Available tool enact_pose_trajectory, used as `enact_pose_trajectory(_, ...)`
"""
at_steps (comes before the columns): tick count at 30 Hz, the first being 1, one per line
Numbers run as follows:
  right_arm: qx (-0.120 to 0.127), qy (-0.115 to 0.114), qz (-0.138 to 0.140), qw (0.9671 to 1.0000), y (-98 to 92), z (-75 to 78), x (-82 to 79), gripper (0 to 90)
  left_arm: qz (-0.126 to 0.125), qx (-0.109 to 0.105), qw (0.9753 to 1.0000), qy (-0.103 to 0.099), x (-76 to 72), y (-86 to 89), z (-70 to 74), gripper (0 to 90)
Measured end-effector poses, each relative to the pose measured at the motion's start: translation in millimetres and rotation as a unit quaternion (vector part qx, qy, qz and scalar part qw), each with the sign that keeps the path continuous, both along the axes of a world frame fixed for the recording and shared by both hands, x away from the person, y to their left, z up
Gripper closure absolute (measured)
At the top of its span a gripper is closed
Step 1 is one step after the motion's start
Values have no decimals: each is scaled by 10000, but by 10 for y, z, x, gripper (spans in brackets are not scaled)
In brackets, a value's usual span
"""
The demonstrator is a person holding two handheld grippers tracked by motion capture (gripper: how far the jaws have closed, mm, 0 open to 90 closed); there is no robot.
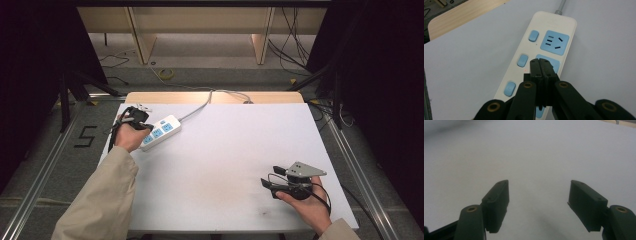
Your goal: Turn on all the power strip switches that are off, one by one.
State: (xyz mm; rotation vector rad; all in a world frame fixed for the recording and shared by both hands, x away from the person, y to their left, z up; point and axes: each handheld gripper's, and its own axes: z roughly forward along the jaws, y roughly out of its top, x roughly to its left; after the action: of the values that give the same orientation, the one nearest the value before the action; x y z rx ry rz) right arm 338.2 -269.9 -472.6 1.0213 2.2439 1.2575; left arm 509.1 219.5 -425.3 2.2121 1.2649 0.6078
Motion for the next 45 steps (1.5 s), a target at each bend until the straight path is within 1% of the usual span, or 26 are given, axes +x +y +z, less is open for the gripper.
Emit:
enact_pose_trajectory(3, 7, -1, -5, 10000, 0, 0, 0, 336, 41, -29, 10000, -28, 36, -12, -3, 898)
enact_pose_trajectory(8, 1, 12, -7, 10000, -3, -3, 1, 336, 32, -25, 10000, -1, 80, -34, -1, 898)
enact_pose_trajectory(9, -4, 17, -6, 10000, -4, -3, 1, 336, 29, 39, 10000, -4, 91, -44, -1, 898)
enact_pose_trajectory(11, -10, 11, -2, 10000, -4, -3, 2, 336, 27, 45, 10000, 4, 110, -55, -5, 898)
enact_pose_trajectory(13, -6, 9, 0, 10000, -4, -2, 2, 336, 17, 170, 9999, -9, 131, -71, -8, 898)
enact_pose_trajectory(14, -2, 9, -2, 10000, -4, -3, 1, 336, 14, 178, 9998, -8, 142, -78, -12, 898)
enact_pose_trajectory(17, -3, 6, 0, 10000, -4, -2, -1, 336, 4, 152, 9999, -14, 173, -94, -12, 898)
enact_pose_trajectory(22, -6, 11, 0, 10000, -2, -3, 1, 336, -59, 165, 9998, -19, 222, -126, -20, 898)
enact_pose_trajectory(24, -6, 5, 2, 10000, -3, -2, 1, 336, -74, 117, 9999, -47, 236, -133, -27, 898)
enact_pose_trajectory(32, -13, 17, 2, 10000, -6, -3, 2, 336, -124, 52, 9999, -105, 297, -171, -28, 898)
enact_pose_trajectory(35, -16, 14, 6, 10000, -8, -4, 2, 336, -135, 88, 9998, -101, 320, -186, -25, 898)
enact_pose_trajectory(45, -18, 14, 0, 10000, -2, -4, 2, 335, -157, 7, 9998, -107, 401, -209, -80, 898)
